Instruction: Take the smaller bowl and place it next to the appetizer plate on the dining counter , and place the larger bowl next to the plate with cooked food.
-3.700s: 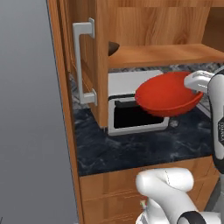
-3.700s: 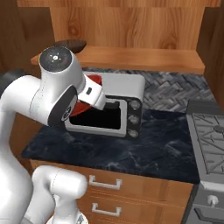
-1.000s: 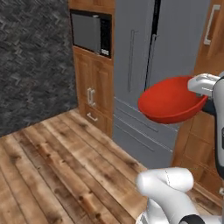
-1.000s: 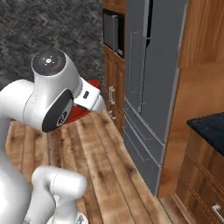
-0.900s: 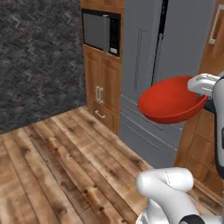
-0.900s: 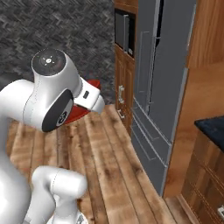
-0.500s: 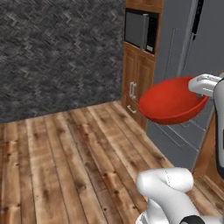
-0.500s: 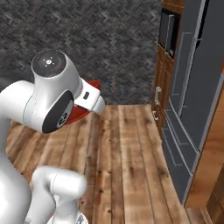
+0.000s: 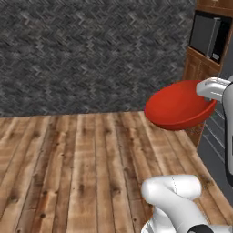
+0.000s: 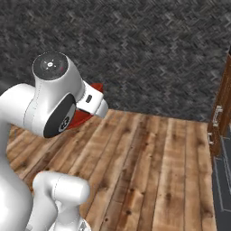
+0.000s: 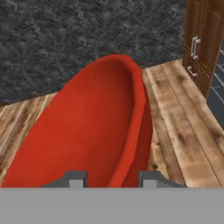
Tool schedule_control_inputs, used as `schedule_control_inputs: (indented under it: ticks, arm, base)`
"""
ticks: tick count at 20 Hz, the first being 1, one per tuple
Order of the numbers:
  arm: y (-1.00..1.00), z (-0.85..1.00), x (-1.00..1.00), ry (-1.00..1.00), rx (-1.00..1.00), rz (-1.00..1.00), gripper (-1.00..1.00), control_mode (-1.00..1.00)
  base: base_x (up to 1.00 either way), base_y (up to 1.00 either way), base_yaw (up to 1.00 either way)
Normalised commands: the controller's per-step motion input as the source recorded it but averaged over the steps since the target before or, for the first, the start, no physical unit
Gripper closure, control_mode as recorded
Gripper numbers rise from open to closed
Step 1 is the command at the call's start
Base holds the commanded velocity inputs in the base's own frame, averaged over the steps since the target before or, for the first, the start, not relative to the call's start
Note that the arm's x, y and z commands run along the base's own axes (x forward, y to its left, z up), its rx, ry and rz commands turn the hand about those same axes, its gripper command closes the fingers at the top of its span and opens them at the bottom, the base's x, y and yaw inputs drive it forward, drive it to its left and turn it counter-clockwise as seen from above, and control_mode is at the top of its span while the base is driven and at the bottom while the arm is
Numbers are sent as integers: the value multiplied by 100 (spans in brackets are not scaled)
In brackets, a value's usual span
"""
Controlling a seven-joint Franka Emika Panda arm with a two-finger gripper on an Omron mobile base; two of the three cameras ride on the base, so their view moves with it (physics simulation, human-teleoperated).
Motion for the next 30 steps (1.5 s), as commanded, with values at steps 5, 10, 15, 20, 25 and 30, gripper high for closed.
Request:
schedule_control_inputs:
  ticks: [5,10,15,20,25,30]
  arm:
    - [0,0,0,0,0,0,100,100]
    - [0,0,0,0,0,0,100,100]
    - [0,0,0,0,0,0,100,100]
    - [0,0,0,0,0,0,100,100]
    - [0,0,0,0,0,0,100,100]
    - [0,0,0,0,0,0,100,100]
  base:
    - [77,7,57]
    - [93,0,62]
    - [80,0,65]
    - [81,0,67]
    - [76,0,66]
    - [79,-14,63]
